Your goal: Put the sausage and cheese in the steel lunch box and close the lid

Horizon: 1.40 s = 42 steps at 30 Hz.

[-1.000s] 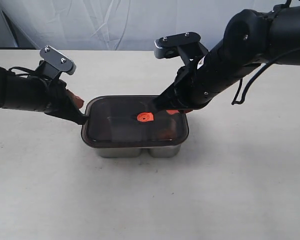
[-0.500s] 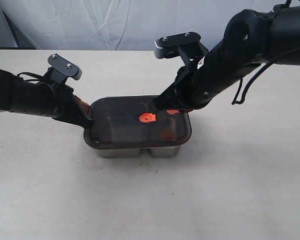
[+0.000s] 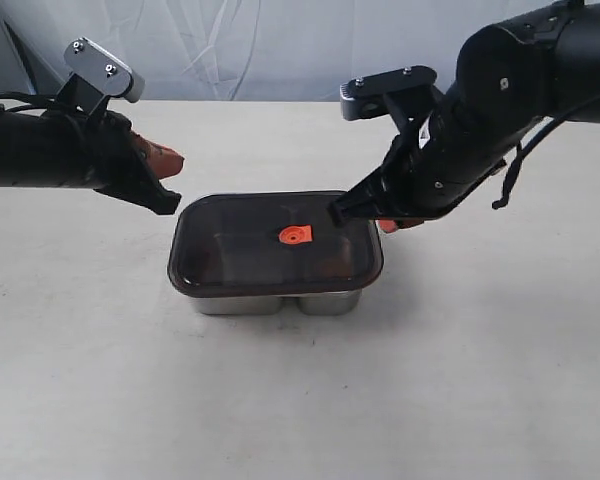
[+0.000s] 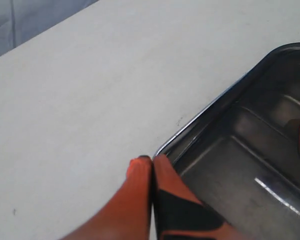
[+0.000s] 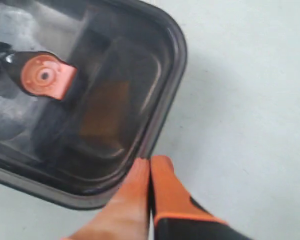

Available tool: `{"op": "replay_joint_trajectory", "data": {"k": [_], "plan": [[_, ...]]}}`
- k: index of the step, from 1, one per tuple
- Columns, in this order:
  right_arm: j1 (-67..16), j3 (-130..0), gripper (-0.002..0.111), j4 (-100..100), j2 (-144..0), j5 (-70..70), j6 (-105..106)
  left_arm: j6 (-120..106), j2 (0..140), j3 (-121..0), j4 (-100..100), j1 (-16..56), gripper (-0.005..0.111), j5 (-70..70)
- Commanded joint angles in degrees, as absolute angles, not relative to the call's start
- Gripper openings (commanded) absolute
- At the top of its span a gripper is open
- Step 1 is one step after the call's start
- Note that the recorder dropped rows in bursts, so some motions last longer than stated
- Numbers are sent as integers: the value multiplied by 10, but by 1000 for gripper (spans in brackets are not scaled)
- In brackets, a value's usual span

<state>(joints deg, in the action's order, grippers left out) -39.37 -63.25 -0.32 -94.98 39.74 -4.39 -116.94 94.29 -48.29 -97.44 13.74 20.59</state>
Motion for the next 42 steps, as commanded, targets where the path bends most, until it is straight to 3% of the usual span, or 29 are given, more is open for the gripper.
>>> {"op": "replay_joint_trajectory", "data": {"k": [1, 21, 42], "plan": [[-394, -630, -1, 50, -957, 472, -91, -1141, 935, -482, -951, 138, 0, 212], [-394, -630, -1, -115, -1038, 428, 27, -1139, 935, -482, -939, 138, 0, 231], [-394, -630, -1, -131, -1056, 422, 72, -1139, 935, -482, -939, 138, 0, 240]]}}
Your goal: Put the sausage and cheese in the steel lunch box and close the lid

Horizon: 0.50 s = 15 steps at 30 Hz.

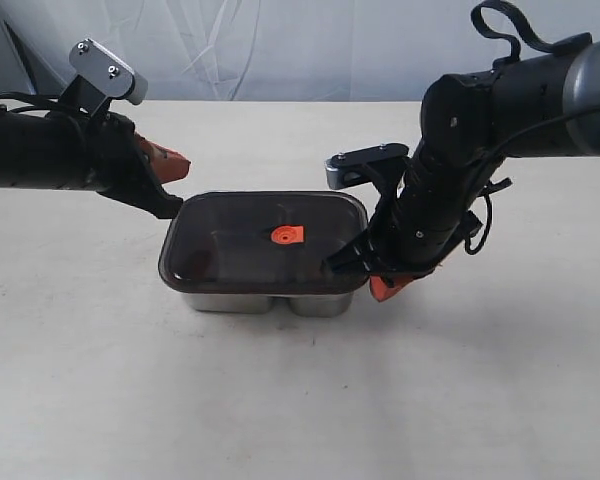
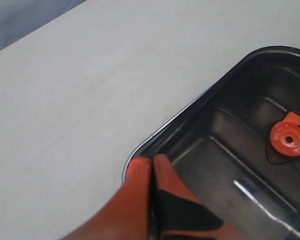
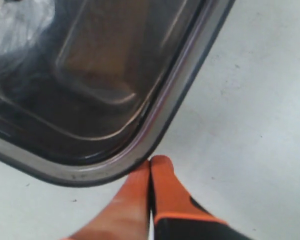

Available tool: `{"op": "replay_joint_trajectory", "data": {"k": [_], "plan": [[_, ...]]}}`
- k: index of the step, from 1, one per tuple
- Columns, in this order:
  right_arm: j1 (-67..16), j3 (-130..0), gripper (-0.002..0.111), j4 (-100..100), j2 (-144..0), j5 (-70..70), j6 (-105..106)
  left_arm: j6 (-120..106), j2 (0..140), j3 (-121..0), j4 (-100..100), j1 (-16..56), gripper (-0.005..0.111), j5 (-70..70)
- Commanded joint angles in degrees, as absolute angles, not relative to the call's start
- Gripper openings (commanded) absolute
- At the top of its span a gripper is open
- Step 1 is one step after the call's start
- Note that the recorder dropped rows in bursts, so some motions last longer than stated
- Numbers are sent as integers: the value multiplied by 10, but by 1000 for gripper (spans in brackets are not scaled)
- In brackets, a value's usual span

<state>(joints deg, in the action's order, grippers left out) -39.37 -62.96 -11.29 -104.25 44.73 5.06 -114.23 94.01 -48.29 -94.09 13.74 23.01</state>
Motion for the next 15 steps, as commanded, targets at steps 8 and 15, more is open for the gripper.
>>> {"op": "replay_joint_trajectory", "data": {"k": [8, 15], "plan": [[-394, -630, -1, -140, -1041, 456, 88, -1139, 935, -482, -932, 138, 0, 250], [-394, -630, -1, -140, -1009, 506, 88, -1139, 935, -482, -927, 138, 0, 256]]}}
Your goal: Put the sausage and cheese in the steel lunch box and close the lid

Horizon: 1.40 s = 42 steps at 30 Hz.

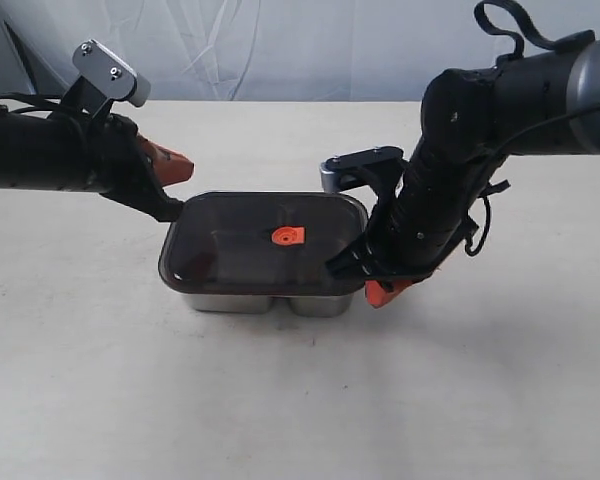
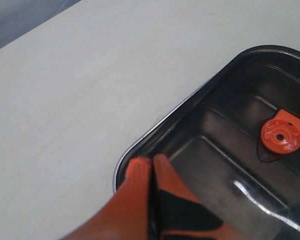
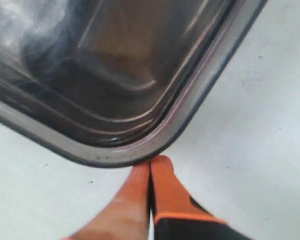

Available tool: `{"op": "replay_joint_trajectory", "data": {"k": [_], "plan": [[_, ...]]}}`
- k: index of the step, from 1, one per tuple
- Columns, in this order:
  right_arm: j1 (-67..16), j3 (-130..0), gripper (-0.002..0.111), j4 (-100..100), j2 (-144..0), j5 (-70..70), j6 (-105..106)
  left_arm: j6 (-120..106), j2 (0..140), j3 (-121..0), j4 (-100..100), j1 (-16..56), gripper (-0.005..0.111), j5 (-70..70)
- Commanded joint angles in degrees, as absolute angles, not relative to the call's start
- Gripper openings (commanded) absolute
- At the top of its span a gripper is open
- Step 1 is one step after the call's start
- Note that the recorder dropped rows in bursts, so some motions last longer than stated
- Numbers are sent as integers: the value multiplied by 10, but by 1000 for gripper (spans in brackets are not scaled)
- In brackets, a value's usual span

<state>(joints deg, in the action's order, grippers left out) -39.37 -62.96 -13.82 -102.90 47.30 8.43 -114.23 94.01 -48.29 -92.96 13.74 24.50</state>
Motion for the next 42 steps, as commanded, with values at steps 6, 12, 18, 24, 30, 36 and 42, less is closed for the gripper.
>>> {"op": "replay_joint_trajectory", "data": {"k": [6, 12, 18, 24, 30, 36, 42], "plan": [[-394, -630, -1, -127, -1008, 539, 88, -1116, 935, -482, -911, 138, 0, 258], [-394, -630, -1, -124, -1000, 500, 78, -1090, 935, -482, -873, 138, 0, 258], [-394, -631, -1, -116, -1016, 466, 78, -1079, 935, -482, -873, 138, 0, 258], [-394, -631, -1, -125, -1039, 444, 99, -1079, 935, -482, -873, 138, 0, 259], [-394, -631, -1, -136, -1042, 443, 113, -1079, 935, -482, -873, 138, 0, 259], [-394, -631, -1, -175, -1042, 443, 177, -1079, 935, -482, -873, 138, 0, 261], [-394, -631, -1, -167, -1040, 502, 175, -1072, 935, -482, -846, 138, 0, 300]]}}
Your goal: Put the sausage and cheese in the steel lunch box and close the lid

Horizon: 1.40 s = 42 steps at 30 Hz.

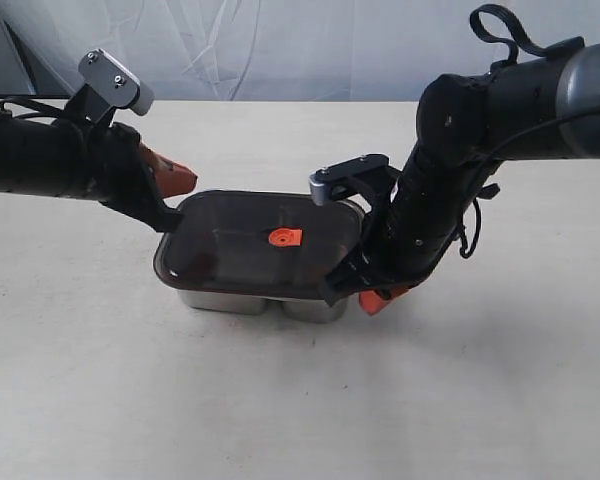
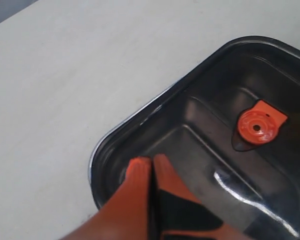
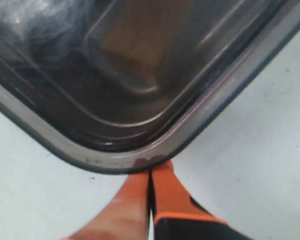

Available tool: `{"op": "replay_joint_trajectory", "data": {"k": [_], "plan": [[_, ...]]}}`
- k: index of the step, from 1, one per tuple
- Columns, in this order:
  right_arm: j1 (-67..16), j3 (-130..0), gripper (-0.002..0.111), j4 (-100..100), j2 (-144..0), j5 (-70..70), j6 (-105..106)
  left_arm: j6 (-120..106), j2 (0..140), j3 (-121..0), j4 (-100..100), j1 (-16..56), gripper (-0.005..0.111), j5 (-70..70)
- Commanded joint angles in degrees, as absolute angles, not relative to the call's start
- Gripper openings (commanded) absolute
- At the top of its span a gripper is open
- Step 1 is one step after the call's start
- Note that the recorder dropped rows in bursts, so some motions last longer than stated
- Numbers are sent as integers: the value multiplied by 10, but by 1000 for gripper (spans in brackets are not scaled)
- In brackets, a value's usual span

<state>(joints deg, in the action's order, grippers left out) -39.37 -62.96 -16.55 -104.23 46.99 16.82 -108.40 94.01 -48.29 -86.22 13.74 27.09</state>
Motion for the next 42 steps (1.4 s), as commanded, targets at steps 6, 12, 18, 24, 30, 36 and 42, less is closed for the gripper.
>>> {"op": "replay_joint_trajectory", "data": {"k": [6, 12, 18, 24, 30, 36, 42], "plan": [[-394, -631, -1, -135, -1001, 539, 123, -1064, 935, -482, -824, 138, 0, 340], [-394, -631, -1, -144, -935, 467, 100, -1049, 935, -482, -812, 138, 0, 403], [-394, -631, -1, -251, -948, 412, 189, -944, 943, -482, -727, 138, 0, 410], [-394, -631, -1, -308, -1003, 409, 252, -885, 961, -482, -677, 138, 0, 437], [-394, -631, -1, -322, -1041, 401, 261, -820, 989, -482, -606, 138, 0, 447], [-394, -631, -1, -322, -1055, 399, 261, -770, 1016, -482, -565, 138, 0, 439], [-394, -631, -1, -321, -1055, 393, 261, -770, 1016, -482, -565, 138, 0, 438]]}}
